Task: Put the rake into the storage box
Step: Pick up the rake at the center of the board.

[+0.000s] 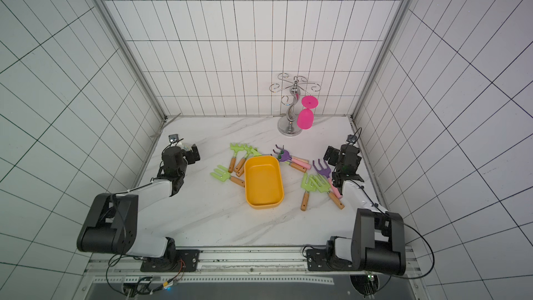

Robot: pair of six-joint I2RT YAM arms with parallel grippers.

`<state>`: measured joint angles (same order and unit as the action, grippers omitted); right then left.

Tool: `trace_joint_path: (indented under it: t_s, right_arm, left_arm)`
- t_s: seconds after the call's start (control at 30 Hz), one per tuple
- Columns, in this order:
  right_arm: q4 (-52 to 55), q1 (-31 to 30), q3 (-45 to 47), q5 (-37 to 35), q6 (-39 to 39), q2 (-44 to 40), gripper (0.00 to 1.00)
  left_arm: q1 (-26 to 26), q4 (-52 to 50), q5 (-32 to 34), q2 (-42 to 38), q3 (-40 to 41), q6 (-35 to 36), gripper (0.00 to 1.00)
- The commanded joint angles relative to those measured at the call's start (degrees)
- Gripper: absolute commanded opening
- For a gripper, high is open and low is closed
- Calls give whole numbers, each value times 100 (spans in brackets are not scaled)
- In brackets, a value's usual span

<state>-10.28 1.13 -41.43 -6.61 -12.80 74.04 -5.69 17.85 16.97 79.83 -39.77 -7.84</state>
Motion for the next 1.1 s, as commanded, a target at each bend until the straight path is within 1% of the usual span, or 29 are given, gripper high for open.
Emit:
trace_joint_path:
  t_s: [0.0, 0.07, 0.1, 0.17, 0.23, 0.33, 0.43, 0.5, 0.57, 0.67, 0.77, 0.87, 1.0, 1.07]
  right_arm:
    - [2162, -71, -527, 366, -873, -173, 99]
    - [2445, -182, -559, 650, -778, -161, 97]
    - [2678, -255, -648, 711, -711, -113, 96]
    - [3091, -415, -912, 816, -516, 60, 96]
    - [3334, -594, -1202, 868, -221, 306, 96]
    - [3562, -908, -1565, 833, 280, 683, 92]
    - [3605, -1174, -1746, 882, 796, 1024, 85]
    - [3553, -1247, -1851, 910, 1020, 1252, 81]
    - [3673, -1276, -2075, 921, 1231, 1519, 78]
    - [3919, -1327, -2424, 653, 1443, 1903, 75]
    - [4176, -1349, -2673, 570, 1555, 2179, 74]
    - [4194, -1391, -2682, 606, 1662, 2361, 75]
    - [4157, -1431, -2791, 521, 1917, 2696, 74]
    - [4191, -1464, -2931, 512, 2006, 2871, 74]
  left_arm:
    - [-436, -2436, 364, -586, -822, -823, 98]
    - [-816, -3149, 70, -750, -1035, -1057, 99]
    - [-1081, -3441, 129, -794, -1105, -1228, 99]
    - [-1524, -3726, 82, -776, -1177, -1300, 99]
    - [-1881, -4192, -64, -608, -1426, -1548, 99]
    - [-2207, -4744, -256, -279, -1762, -1849, 99]
    - [-2262, -4976, -809, 28, -1992, -1991, 98]
    - [-2268, -5013, -1318, 219, -2083, -1898, 98]
    - [-2273, -5236, -1536, 430, -2224, -1892, 98]
    - [-2278, -5371, -1823, 696, -2301, -1874, 98]
    - [-2277, -5521, -1713, 860, -2347, -1823, 98]
    - [-2196, -5613, -1580, 1022, -2335, -1817, 98]
    - [-2044, -5651, -1948, 1290, -2325, -1963, 96]
    - [-2018, -5627, -2000, 1307, -2280, -2040, 96]
